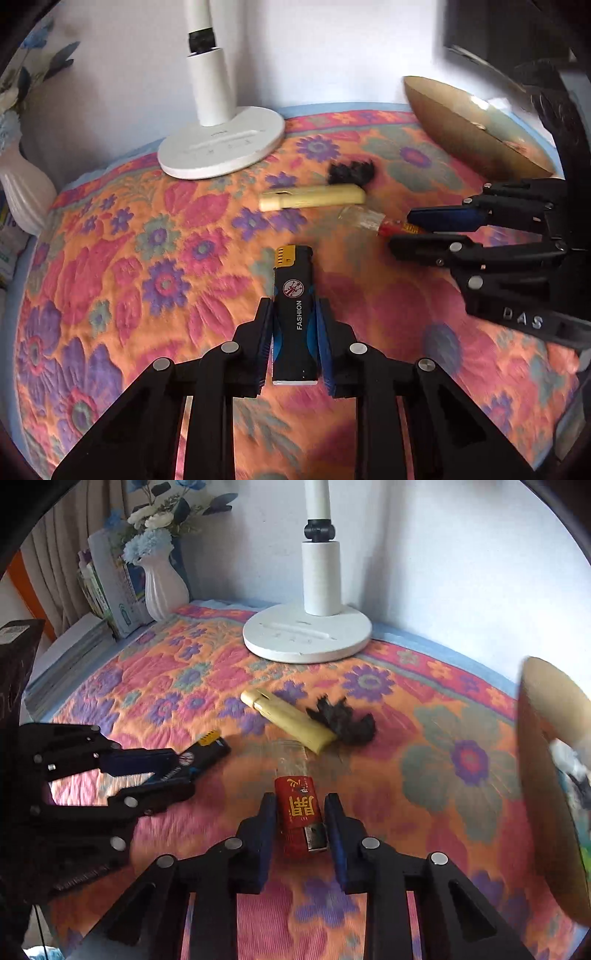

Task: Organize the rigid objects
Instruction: 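Grasp the blue FASHION lighter with the left tool while the right tool approaches the red lighter, then carry the blue lighter with the left tool while the right tool carries the red lighter to the bowl, then open both tools to drop the lighters into the golden bowl, then withdraw both open tools back over the yellow tube and black figure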

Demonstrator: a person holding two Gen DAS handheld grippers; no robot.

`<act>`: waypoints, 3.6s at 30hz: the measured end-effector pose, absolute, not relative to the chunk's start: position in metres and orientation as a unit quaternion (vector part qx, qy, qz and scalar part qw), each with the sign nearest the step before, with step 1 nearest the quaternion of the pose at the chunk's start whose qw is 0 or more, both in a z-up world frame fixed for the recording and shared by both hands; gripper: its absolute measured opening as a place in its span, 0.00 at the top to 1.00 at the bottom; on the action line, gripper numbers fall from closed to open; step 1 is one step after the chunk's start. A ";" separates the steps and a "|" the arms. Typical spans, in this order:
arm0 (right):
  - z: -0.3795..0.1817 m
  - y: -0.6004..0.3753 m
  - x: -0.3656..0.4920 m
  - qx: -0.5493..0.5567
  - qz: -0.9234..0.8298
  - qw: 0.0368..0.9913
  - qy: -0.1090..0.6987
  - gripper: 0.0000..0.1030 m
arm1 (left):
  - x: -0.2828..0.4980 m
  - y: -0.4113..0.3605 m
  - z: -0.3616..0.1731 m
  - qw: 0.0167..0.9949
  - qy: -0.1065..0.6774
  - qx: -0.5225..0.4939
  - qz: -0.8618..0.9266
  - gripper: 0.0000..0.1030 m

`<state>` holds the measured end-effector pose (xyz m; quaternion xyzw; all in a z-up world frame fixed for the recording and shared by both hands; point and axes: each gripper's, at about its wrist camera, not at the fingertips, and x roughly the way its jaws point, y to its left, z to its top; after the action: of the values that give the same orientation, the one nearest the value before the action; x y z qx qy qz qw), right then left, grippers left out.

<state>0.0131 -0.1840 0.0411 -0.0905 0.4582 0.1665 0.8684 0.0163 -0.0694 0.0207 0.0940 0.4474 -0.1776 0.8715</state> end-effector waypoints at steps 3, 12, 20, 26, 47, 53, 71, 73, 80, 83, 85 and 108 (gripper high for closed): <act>0.044 -0.199 -0.029 -0.092 0.151 0.867 0.466 0.77 | -0.017 -0.065 0.022 0.861 0.446 0.081 -0.229 0.81; 0.040 -0.234 -0.105 -0.072 0.121 0.871 0.470 0.69 | -0.062 -0.071 0.019 0.858 0.448 0.100 -0.232 0.64; 0.037 -0.220 -0.098 -0.062 0.081 0.879 0.466 0.59 | -0.052 -0.084 0.014 0.875 0.436 0.100 -0.185 0.59; 0.040 -0.220 -0.110 -0.052 0.086 0.882 0.460 0.78 | -0.068 -0.081 0.017 0.865 0.430 0.086 -0.245 0.81; 0.221 -0.377 -0.090 0.064 -0.079 0.949 0.299 0.78 | -0.001 -0.179 0.186 0.895 0.257 0.012 -0.365 0.81; 0.220 -0.432 -0.033 0.076 -0.139 0.933 0.324 0.78 | 0.078 -0.242 0.169 0.885 0.310 -0.006 -0.347 0.81; 0.167 -0.464 -0.017 0.099 -0.136 0.915 0.367 0.66 | 0.078 -0.218 0.137 0.891 0.331 -0.021 -0.310 0.18; 0.170 -0.444 -0.034 0.106 -0.103 0.920 0.363 0.62 | 0.061 -0.191 0.137 0.895 0.333 -0.028 -0.296 0.19; 0.125 -0.299 -0.080 0.050 0.046 0.920 0.386 0.42 | -0.007 -0.097 0.105 0.909 0.366 -0.026 -0.200 0.03; 0.082 -0.257 -0.078 0.007 0.048 0.914 0.404 0.42 | -0.018 -0.068 0.065 0.912 0.395 -0.007 -0.113 0.03; 0.062 -0.243 -0.077 -0.029 0.026 0.916 0.399 0.42 | -0.021 -0.052 0.040 0.906 0.415 -0.011 -0.084 0.03; 0.056 -0.232 -0.083 -0.080 -0.045 0.925 0.369 0.10 | -0.027 -0.039 0.021 0.907 0.411 -0.031 -0.085 0.03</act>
<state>-0.0830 -0.2323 0.0565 -0.0801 0.3691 -0.0452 0.9248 -0.0272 -0.0389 0.0210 -0.0305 0.4110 -0.0853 0.9071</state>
